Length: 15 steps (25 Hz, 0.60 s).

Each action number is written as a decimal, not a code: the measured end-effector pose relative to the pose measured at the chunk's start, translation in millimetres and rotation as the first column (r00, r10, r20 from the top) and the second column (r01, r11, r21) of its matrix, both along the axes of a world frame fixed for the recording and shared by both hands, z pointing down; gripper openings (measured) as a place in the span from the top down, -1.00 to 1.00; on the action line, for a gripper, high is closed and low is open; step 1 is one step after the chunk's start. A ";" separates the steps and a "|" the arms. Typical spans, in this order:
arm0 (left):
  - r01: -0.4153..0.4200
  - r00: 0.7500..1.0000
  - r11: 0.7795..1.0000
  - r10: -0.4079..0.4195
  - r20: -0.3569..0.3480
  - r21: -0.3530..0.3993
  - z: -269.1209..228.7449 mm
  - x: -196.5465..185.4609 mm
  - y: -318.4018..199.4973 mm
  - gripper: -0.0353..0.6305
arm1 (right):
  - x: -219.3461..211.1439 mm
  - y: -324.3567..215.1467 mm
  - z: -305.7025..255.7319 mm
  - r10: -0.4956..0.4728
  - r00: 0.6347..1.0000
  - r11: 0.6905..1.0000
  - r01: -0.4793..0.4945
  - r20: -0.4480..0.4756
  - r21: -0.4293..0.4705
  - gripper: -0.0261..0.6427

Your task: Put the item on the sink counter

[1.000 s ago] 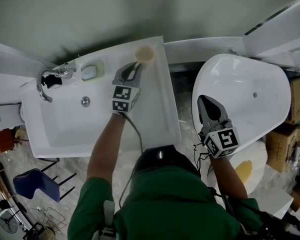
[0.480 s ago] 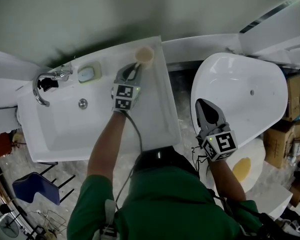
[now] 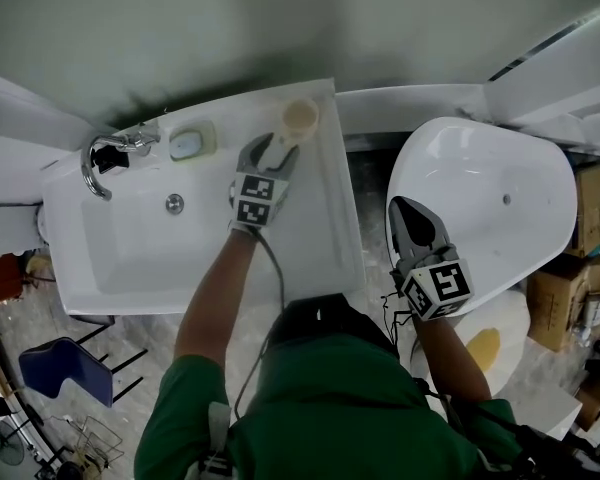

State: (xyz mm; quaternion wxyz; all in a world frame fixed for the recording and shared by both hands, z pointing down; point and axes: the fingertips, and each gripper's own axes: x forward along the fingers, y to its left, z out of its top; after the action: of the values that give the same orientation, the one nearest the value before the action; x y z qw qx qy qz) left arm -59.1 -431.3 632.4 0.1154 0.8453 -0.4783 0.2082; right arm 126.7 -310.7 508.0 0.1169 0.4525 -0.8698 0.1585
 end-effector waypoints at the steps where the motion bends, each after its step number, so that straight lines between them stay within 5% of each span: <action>1: 0.012 1.000 1.000 -0.012 -0.012 0.008 -9.1 -3.6 6.0 0.20 | 0.5 -0.7 -2.7 0.006 1.000 1.000 -0.005 -0.017 0.011 0.93; 6: 0.058 0.998 0.997 -0.056 -0.042 0.059 -59.9 -18.2 43.5 0.23 | 3.6 -3.9 -25.7 0.059 0.998 0.996 -0.057 -0.024 0.072 0.93; 15: 0.141 0.988 0.974 -0.128 -0.081 0.180 -168.7 -32.4 102.3 0.43 | -15.2 5.7 -96.5 -0.028 0.999 0.970 0.017 0.043 0.241 0.93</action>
State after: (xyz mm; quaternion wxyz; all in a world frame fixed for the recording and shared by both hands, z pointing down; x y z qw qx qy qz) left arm -91.6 -329.0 463.7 0.0668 0.8248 -0.5473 0.1253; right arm 111.5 -305.0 411.4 0.0429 0.4496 -0.8901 0.0608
